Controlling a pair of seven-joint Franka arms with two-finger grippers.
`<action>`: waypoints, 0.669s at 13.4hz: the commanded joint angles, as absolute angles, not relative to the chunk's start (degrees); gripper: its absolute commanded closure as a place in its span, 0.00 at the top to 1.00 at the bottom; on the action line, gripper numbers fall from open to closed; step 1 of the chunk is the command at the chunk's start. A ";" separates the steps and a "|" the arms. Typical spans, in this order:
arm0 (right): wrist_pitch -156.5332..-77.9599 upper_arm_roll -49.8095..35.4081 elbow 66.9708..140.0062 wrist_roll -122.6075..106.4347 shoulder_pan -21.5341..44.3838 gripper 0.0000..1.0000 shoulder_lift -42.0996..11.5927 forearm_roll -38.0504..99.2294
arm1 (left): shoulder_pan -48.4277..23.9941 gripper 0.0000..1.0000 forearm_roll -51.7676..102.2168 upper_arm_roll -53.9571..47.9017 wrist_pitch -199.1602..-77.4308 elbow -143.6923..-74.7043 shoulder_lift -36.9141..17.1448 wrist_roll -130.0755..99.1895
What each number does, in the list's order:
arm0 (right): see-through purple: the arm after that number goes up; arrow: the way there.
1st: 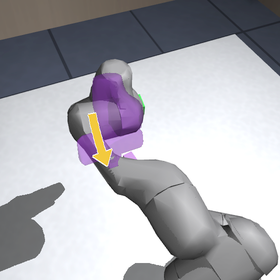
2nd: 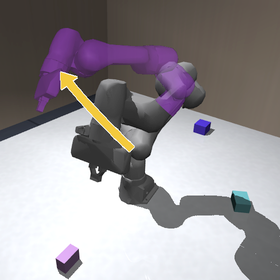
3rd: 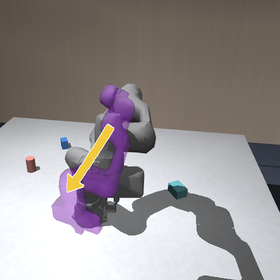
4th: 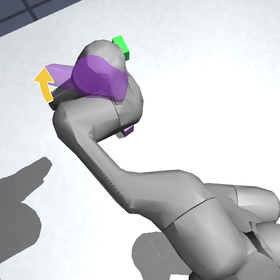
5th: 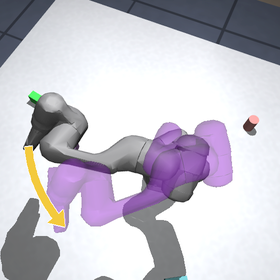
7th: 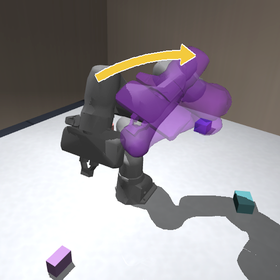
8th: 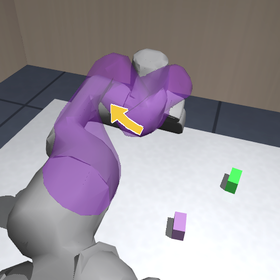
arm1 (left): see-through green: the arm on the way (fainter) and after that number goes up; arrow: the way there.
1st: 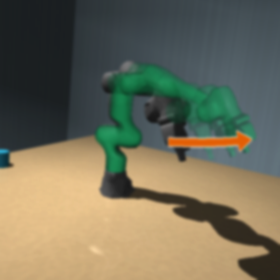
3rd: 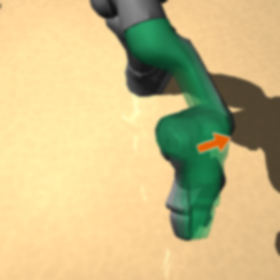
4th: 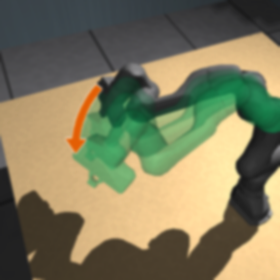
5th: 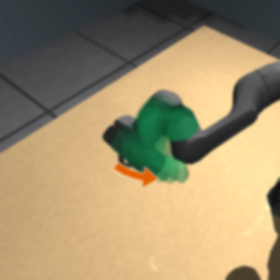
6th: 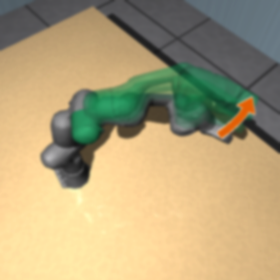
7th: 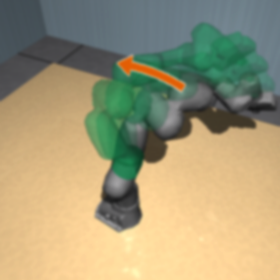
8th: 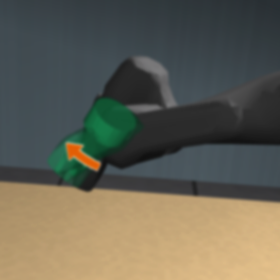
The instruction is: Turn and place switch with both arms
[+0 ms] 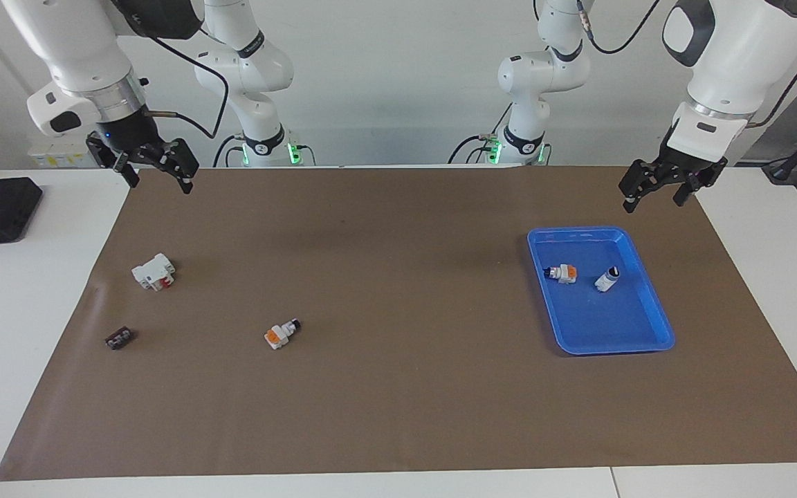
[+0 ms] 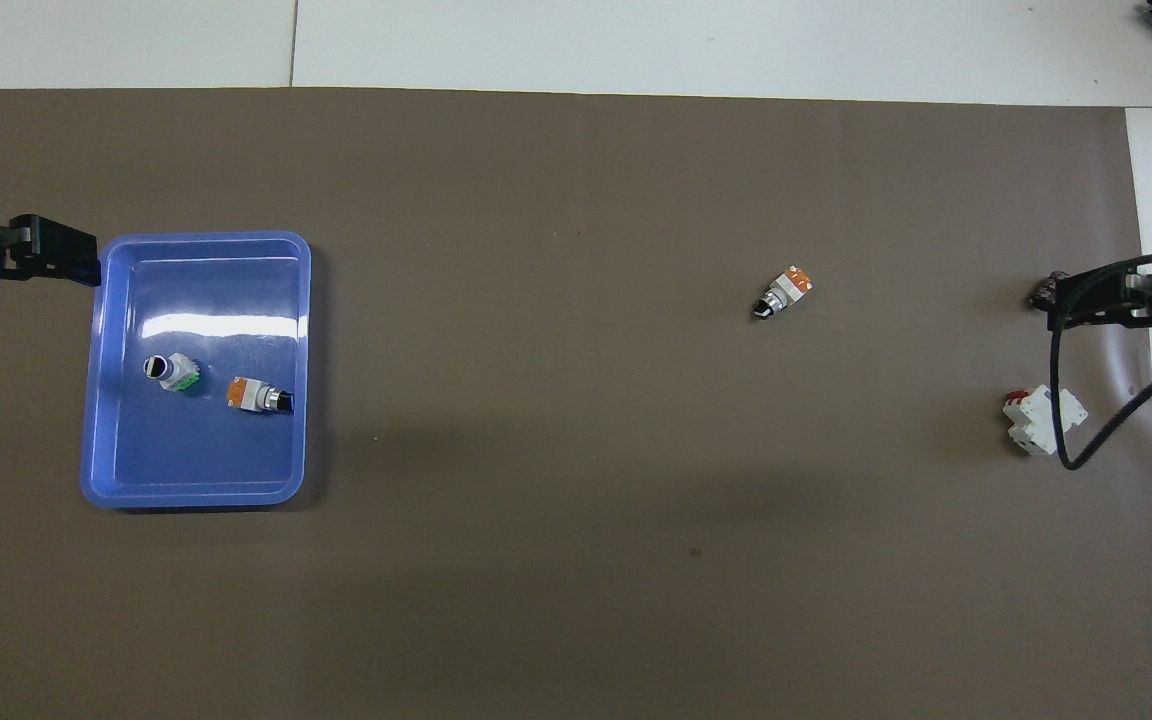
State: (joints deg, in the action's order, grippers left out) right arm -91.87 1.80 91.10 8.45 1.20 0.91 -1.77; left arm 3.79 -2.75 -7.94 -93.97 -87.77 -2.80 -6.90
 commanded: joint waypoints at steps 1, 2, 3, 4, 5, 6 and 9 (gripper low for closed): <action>-98.24 1.58 96.49 10.10 1.49 1.00 2.20 -3.07 | 4.04 1.00 -3.43 -8.09 -94.04 -89.47 -1.23 -6.77; -101.13 1.58 97.98 12.02 2.63 1.00 1.94 -3.34 | 4.04 1.00 -3.43 -8.00 -94.13 -89.47 -1.23 -6.77; -102.64 1.58 98.00 14.22 3.33 1.00 0.28 -3.51 | 4.04 1.00 -3.43 -8.00 -94.04 -89.47 -1.23 -6.77; -104.40 1.58 97.65 16.76 4.04 1.00 -1.56 -3.60 | 4.04 1.00 -3.43 -8.09 -94.13 -89.47 -1.23 -6.77; -107.02 1.58 97.56 18.61 4.91 1.00 -3.24 -3.60 | 4.04 1.00 -3.43 -8.09 -94.04 -89.47 -1.23 -6.77; -109.57 1.58 97.47 20.11 5.36 1.00 -5.08 -3.60 | 4.04 1.00 -3.43 -8.09 -94.04 -89.47 -1.32 -6.77; -115.73 1.58 97.21 25.90 7.38 1.00 -10.44 -3.60 | 4.04 1.00 -3.43 -8.09 -94.13 -89.47 -1.32 -6.77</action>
State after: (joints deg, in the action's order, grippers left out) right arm -112.55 1.70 97.70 21.81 6.61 -7.38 -2.20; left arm 3.79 -2.75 -7.94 -93.97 -87.78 -2.79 -6.90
